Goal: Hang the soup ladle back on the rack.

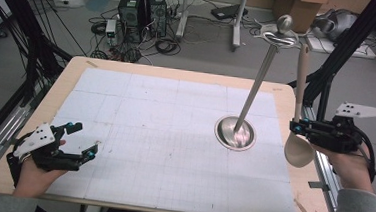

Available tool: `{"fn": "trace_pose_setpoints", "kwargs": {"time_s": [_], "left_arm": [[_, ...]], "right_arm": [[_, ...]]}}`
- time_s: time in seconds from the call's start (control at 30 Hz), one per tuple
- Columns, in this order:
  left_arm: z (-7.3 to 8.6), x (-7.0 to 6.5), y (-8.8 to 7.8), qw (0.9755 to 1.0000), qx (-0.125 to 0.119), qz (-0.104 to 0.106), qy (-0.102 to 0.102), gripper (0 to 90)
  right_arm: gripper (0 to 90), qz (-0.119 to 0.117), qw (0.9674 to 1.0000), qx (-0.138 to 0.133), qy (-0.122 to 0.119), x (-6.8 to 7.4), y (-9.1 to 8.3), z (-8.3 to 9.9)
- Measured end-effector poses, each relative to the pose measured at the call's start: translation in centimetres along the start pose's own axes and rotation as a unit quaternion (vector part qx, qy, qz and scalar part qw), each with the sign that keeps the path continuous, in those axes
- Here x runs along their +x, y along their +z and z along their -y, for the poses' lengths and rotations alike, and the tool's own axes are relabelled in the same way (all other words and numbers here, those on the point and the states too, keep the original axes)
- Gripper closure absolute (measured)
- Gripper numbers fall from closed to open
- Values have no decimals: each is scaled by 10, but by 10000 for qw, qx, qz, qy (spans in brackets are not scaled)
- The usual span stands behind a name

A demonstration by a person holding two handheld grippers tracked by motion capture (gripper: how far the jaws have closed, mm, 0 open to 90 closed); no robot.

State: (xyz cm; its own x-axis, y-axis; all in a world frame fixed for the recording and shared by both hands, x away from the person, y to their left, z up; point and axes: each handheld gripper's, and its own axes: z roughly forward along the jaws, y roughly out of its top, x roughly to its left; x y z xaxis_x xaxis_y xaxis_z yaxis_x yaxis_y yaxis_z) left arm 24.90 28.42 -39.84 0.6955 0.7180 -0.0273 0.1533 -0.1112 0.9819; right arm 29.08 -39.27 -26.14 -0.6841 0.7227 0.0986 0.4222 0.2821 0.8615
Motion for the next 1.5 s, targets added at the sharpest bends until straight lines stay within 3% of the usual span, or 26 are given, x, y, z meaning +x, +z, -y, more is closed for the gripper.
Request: {"fn": "trace_pose_setpoints", "kwargs": {"time_s": [0.7, 1.3, 1.43, 1.5], "left_arm": [[2, 1, -3, 10000, 7, -33, -22, 64], [1, 2, -7, 10000, -23, -69, -48, 64], [1, 1, -6, 10000, -39, -36, -49, 64], [0, 2, -6, 10000, -51, -37, -40, 64]], "right_arm": [[771, -53, 9999, 120, 58, 5, 50, -13], [767, 134, 9999, -61, -79, 5, 70, -15], [744, 253, 9995, -80, -155, 6, 71, -12], [660, 253, 9994, -169, -141, 7, 71, -11]]}}
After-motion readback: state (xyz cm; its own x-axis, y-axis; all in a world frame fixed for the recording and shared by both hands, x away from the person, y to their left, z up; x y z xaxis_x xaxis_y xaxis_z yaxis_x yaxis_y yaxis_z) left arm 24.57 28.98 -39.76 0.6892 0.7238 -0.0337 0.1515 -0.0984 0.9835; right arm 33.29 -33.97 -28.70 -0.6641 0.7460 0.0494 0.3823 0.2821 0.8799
